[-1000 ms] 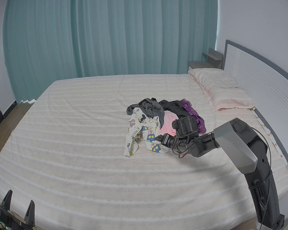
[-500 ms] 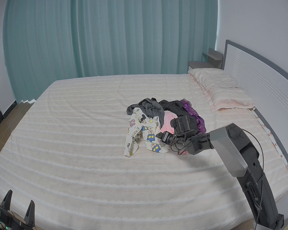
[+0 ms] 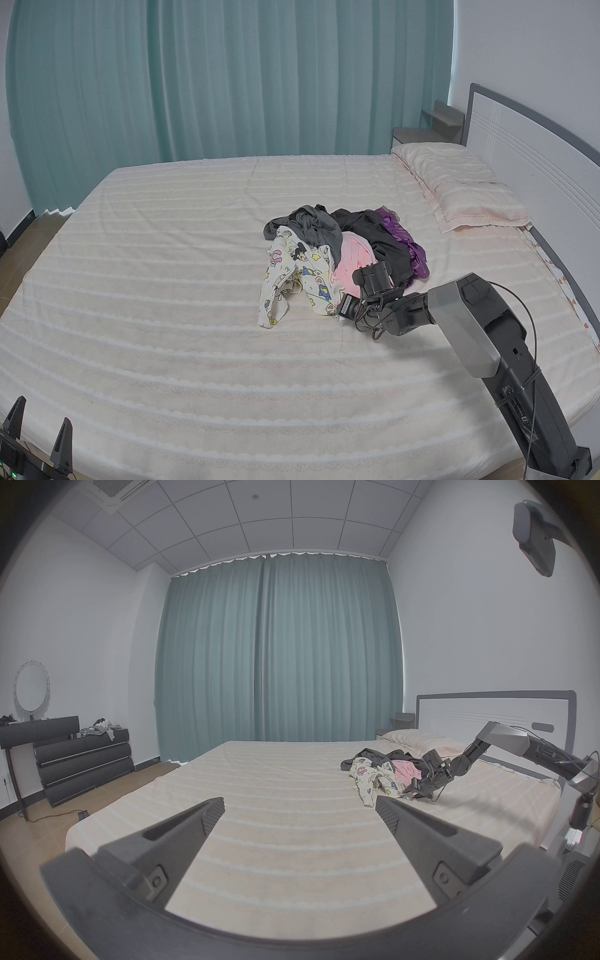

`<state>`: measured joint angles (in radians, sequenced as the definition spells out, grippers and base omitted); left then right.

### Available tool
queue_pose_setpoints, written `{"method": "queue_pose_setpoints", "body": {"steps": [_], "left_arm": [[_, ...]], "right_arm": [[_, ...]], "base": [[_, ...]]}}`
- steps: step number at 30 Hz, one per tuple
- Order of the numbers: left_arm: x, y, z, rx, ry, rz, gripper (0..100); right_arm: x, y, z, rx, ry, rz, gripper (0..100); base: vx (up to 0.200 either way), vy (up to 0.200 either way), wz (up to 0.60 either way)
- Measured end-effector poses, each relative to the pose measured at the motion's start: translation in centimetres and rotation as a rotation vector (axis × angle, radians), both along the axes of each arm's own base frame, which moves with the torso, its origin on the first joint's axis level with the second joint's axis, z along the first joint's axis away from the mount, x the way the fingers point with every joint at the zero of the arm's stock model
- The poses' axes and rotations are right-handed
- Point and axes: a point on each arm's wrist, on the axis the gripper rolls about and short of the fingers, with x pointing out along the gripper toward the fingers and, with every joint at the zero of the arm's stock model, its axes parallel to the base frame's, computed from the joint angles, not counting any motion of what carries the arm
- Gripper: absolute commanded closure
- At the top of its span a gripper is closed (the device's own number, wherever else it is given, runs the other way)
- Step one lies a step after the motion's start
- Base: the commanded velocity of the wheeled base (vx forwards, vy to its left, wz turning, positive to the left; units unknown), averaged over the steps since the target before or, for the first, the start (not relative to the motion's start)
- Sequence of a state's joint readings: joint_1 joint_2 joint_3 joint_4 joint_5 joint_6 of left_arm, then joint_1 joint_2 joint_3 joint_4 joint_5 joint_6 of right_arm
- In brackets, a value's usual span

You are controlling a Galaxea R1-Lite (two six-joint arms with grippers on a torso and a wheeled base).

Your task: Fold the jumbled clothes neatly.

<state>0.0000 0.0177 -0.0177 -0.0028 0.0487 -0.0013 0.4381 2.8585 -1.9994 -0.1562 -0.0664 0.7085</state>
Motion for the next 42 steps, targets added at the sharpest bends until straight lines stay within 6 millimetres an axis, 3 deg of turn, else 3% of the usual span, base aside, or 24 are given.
{"method": "queue_pose_setpoints", "body": {"steps": [5,12,18,30,42], "left_arm": [[0.0,0.0,0.0,0.0,0.0,0.0,0],[0.0,0.0,0.0,0.0,0.0,0.0,0],[0.0,0.0,0.0,0.0,0.0,0.0,0],[0.0,0.0,0.0,0.0,0.0,0.0,0],[0.0,0.0,0.0,0.0,0.0,0.0,0]], "right_arm": [[-0.1,0.3,0.7,0.003,-0.004,0.008,100],[-0.4,1.0,3.9,0.01,-0.062,0.034,100],[-1.8,0.6,4.3,-0.025,-0.02,0.05,100],[-7.4,-0.6,3.8,-0.056,0.07,0.121,100],[-14.5,-1.5,6.5,-0.018,0.058,0.231,100]], "base": [[0.0,0.0,0.0],[0.0,0.0,0.0],[0.0,0.0,0.0],[0.0,0.0,0.0],[0.0,0.0,0.0]]}}
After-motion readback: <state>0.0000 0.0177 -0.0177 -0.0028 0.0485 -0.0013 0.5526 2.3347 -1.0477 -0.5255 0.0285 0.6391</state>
